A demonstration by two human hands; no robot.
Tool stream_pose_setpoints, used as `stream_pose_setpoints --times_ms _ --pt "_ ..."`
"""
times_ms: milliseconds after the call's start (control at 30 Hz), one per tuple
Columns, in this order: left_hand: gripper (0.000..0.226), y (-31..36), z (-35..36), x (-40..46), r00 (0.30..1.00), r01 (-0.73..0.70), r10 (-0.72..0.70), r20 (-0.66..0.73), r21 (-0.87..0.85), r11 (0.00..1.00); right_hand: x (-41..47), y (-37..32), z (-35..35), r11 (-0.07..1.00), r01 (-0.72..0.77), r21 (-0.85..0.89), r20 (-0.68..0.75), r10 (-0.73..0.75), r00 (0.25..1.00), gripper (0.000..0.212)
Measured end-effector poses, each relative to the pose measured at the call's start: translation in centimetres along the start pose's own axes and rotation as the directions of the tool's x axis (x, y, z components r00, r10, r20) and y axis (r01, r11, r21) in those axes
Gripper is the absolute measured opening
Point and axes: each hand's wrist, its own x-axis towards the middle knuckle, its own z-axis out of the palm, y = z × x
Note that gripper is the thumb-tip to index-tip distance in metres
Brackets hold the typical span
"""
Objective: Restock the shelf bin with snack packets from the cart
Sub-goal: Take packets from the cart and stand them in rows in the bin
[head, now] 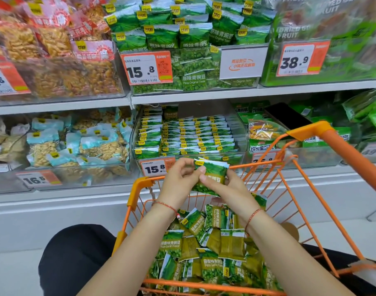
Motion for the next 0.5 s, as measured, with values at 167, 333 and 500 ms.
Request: stream_pose_setpoints --times_ms 167,333,500 --pt "0.033 1.1 -2.4 2.4 0.998 0.025 -0.029 -0.055 -0.066 0.997 4.4 -2.6 0.4 0.994 0.056 -0.089 0.062 -0.050 0.997 0.051" --pt "0.026 0.7 -6.5 5.7 0.984 -0.084 0.109 -0.143 0.172 0.982 10.0 -4.2 0.8 0.993 0.084 -0.088 0.044 -0.081 0.996 0.078" --pt "0.035 -1.9 -10.3 9.7 0.926 -0.190 0.366 -0.094 0.720 0.667 17.1 -4.8 2.1 0.981 0.068 -0.183 0.016 -0.066 0.998 0.126"
